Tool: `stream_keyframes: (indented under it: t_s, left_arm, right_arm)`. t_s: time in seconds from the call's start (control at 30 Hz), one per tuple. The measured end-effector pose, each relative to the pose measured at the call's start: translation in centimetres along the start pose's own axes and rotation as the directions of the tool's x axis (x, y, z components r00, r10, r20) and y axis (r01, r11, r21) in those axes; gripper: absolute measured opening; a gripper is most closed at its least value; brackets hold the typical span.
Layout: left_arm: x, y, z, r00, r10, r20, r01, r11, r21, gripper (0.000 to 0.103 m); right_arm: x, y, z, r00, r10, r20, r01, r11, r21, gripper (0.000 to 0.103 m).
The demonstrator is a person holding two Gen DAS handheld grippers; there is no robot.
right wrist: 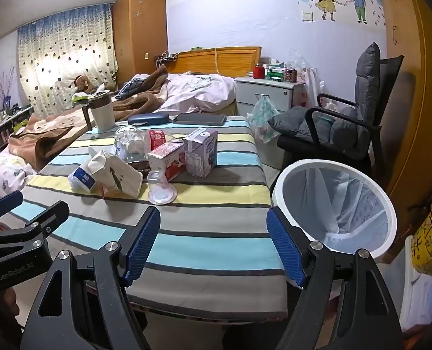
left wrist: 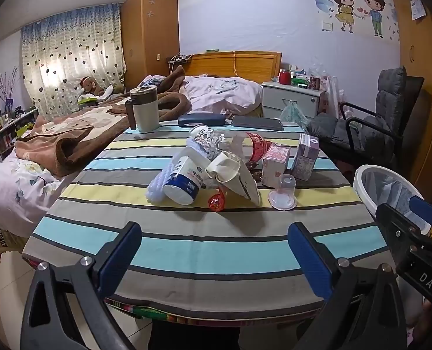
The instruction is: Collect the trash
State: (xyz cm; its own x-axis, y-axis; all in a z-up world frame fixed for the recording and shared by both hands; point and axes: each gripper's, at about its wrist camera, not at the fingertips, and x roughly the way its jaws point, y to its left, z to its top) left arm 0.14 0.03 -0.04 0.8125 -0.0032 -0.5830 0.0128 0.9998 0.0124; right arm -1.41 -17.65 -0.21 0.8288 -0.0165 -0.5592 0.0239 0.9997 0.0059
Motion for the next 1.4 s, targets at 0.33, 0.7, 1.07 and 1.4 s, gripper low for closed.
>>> stream_keyframes:
  t_s: [0.33,0.7,1.07,1.4]
  left_arm:
    - [-0.8,0.4,0.4,1.0,0.005,0.018,-0.005,1.0,-0.007,0.102]
    - [-0.2,0.4,0.0,1.0,0.014,0.018,-0.014,1.0,-0.008,0.102]
    - [-0.3,0.4,0.0,1.0,0.02,0.022,-0.02,1.0,-0.009,0.102]
    - [-0.6,0.5,0.1,0.999,0.024,0.025,-0.023,1.0,-0.011,0.102]
  right_arm:
    - [0.0,-0.1,0.0,1.0,0.013,-0.003,-0.013,1.0,0.015,0.076]
    - [0.0,0.1,0.1,1.0,0.007,-0.005,-0.007,1.0,0.011,0.076]
    - [0.0,0.2,0.1,1.0,0.008,-0.002,-0.008,1.0,0.01,0.076]
    - [0.0,0.2,0.2,1.0,0.003,0.002,-0.003,1.0,0.013,0.076]
